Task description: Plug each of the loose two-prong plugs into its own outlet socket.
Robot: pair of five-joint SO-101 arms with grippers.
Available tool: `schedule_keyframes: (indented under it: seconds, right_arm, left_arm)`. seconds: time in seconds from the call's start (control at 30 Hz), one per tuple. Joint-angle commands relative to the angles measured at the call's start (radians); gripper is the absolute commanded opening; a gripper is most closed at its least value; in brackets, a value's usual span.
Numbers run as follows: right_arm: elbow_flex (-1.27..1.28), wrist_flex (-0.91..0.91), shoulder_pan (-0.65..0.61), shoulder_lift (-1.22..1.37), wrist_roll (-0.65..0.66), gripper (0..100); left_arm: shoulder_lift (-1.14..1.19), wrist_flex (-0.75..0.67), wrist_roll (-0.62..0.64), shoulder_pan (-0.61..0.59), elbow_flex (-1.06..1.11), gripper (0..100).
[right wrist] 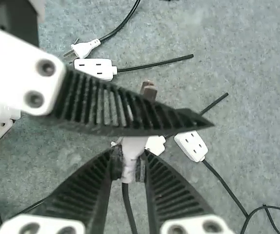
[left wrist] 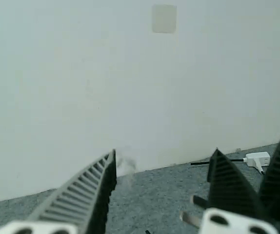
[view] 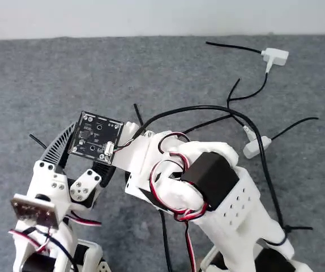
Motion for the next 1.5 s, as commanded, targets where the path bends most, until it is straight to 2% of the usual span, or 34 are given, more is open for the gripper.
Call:
schedule_keyframes:
  seconds: [0.0,0.27,0.6,0.73,0.87,0.9,1.07,1.17,1.27,1.47]
  right_arm:
    - [-0.015,0.035,-0.025,-0.059,-0.017,0.9]
    - [0.009,0.035,-0.024,-0.168,-0.055,0.9]
    - [0.104,0.031,-0.024,-0.177,-0.060,0.9]
    - [0.169,0.019,0.004,-0.177,-0.080,0.9]
    - [0.250,-0.082,0.133,-0.168,-0.273,1.2]
    - [0.278,-0.105,0.163,-0.166,-0.282,1.2]
    - [0.509,-0.165,0.197,-0.166,-0.212,2.4]
    - [0.687,-0.236,0.203,-0.166,-0.180,9.5]
    - [0.867,-0.358,0.203,-0.166,-0.157,15.0]
    - [1.143,-0.657,0.197,-0.143,-0.192,11.8]
  left_arm:
    - [-0.011,-0.021,-0.017,0.000,0.044,30]
    - [-0.011,-0.025,-0.021,0.000,0.097,30]
    - [-0.011,-0.006,-0.023,-0.003,0.102,30]
    - [-0.011,-0.044,-0.017,-0.130,0.102,30]
    - [-0.009,-0.123,0.034,-0.302,0.107,30]
    - [-0.008,-0.138,0.043,-0.330,0.110,30]
    - [-0.005,-0.153,0.044,-0.370,0.124,30]
    - [-0.006,-0.192,0.043,-0.371,0.160,30]
    - [-0.005,-0.247,0.043,-0.374,0.205,30]
    - [-0.005,-0.259,0.043,-0.381,0.214,30]
